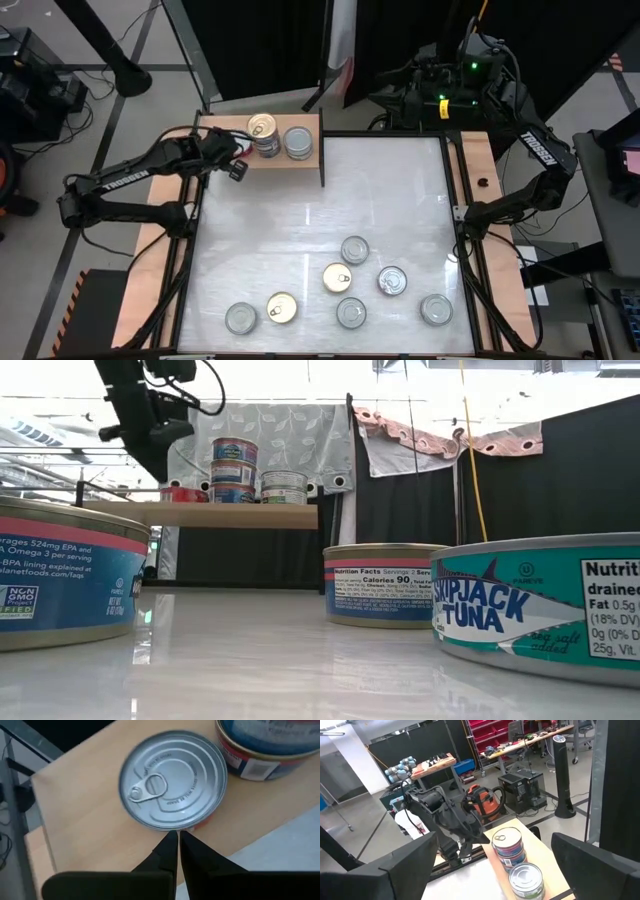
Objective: Stack canned seafood by type on shelf
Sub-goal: Put the red tuna can on the the shelf, then adjust the stacked tuna cans on the shelf
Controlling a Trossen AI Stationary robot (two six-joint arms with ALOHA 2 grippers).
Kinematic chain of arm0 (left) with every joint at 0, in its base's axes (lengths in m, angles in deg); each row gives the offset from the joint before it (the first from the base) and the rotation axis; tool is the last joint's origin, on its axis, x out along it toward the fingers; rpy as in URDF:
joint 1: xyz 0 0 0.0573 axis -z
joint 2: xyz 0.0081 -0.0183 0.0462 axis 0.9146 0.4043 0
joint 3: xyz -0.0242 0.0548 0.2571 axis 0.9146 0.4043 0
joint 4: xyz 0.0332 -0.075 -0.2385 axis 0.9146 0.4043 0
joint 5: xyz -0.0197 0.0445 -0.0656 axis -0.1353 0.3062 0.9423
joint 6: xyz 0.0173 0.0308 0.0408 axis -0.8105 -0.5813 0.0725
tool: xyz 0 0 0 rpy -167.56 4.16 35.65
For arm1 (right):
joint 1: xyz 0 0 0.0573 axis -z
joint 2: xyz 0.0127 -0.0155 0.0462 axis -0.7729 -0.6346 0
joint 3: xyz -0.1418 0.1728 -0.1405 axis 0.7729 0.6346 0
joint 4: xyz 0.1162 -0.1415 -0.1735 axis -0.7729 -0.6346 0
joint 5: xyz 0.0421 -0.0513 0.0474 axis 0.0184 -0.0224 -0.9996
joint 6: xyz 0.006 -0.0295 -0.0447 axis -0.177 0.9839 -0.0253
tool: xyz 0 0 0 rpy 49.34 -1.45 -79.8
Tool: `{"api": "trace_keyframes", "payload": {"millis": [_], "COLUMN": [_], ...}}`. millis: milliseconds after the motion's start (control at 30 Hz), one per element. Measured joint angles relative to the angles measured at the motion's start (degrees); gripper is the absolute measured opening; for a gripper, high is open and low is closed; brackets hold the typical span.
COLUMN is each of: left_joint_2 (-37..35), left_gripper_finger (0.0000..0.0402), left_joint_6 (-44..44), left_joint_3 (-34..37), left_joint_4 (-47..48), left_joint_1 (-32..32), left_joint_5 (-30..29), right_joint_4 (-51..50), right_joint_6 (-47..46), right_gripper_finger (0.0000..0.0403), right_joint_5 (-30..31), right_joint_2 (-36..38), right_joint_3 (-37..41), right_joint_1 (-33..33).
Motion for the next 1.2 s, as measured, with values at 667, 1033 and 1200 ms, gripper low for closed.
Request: {"api": "trace_keyframes", "payload": {"millis": [667, 1033, 1200], "left_joint_2": [6.95, 15.41, 17.46], "left_gripper_finger": [0.0005, 0.001, 0.001], "left_joint_6": [12.93, 13.0, 12.7], "left_joint_3": [-0.48, 0.27, 0.27], "left_joint_4": [-13.88, -18.95, -20.94], "left_joint_1": [17.09, 17.16, 16.53], "left_joint_5": [-4.68, -13.45, -13.48], "right_joint_4": [-4.22, -4.25, -5.15], "right_joint_6": [3.23, 3.67, 3.64], "right_gripper_finger": [0.038, 0.038, 0.038], "right_joint_5": [0.17, 0.04, 0.0], "right_joint_2": [-1.2, -1.2, -0.98], "right_joint_3": [0.1, 0.09, 0.05], "right_joint_1": [-0.02, -0.02, -0.02]}}
